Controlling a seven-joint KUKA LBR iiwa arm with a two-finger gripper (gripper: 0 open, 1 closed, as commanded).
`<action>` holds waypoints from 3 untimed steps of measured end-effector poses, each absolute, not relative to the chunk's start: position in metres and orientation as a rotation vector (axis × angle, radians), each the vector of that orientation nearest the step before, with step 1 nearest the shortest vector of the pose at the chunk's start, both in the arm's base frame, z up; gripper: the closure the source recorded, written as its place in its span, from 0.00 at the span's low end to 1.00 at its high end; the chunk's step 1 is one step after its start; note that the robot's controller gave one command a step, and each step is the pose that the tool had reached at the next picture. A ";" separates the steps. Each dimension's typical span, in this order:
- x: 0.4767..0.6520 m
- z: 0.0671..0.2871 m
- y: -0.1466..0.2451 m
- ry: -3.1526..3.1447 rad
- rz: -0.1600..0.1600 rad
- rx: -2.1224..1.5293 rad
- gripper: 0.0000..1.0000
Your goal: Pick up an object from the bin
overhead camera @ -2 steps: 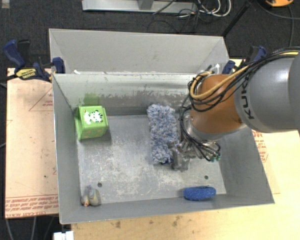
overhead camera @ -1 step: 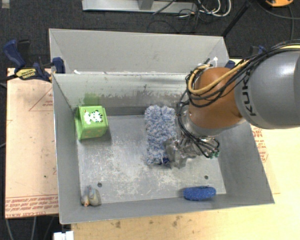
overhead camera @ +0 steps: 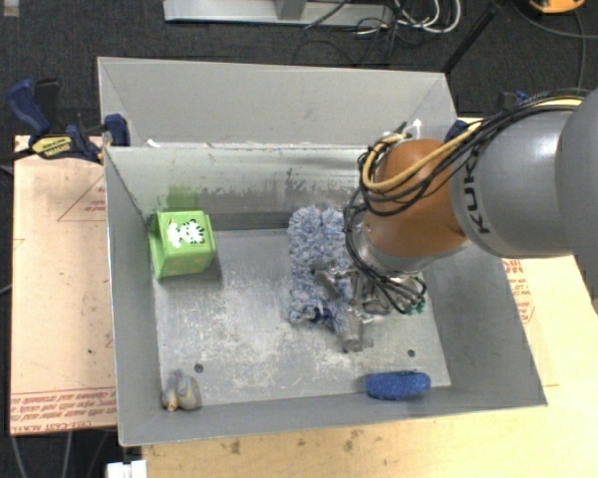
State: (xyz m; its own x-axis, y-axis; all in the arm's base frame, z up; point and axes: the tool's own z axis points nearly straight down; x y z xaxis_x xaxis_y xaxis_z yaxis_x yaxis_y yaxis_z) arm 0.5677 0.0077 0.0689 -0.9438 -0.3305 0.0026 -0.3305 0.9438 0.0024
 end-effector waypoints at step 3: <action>0.598 0.195 0.014 -3.098 0.000 0.550 1.00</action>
Offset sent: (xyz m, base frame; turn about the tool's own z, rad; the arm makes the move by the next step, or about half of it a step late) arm 0.0000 0.0000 0.0000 0.0000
